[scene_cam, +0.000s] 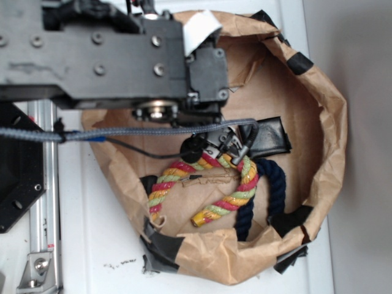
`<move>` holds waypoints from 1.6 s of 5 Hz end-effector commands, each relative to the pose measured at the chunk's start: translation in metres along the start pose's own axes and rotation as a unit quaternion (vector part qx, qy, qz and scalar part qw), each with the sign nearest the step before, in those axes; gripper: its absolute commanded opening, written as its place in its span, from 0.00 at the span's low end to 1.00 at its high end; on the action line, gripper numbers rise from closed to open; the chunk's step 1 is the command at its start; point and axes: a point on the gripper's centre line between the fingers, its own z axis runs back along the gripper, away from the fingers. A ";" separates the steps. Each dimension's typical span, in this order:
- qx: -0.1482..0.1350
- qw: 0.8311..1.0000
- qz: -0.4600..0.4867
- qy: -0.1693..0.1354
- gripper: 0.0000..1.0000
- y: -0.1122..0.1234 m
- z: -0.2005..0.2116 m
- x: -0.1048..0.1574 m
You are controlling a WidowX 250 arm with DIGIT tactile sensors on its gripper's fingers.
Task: Grab the blue sponge.
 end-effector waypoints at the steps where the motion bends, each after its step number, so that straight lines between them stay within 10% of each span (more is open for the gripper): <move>1: 0.057 0.995 0.076 -0.045 1.00 0.038 -0.019 0.011; 3: 0.096 0.983 0.149 -0.042 1.00 0.061 -0.058 0.003; 8: -0.020 0.987 0.150 -0.052 1.00 0.069 -0.094 0.013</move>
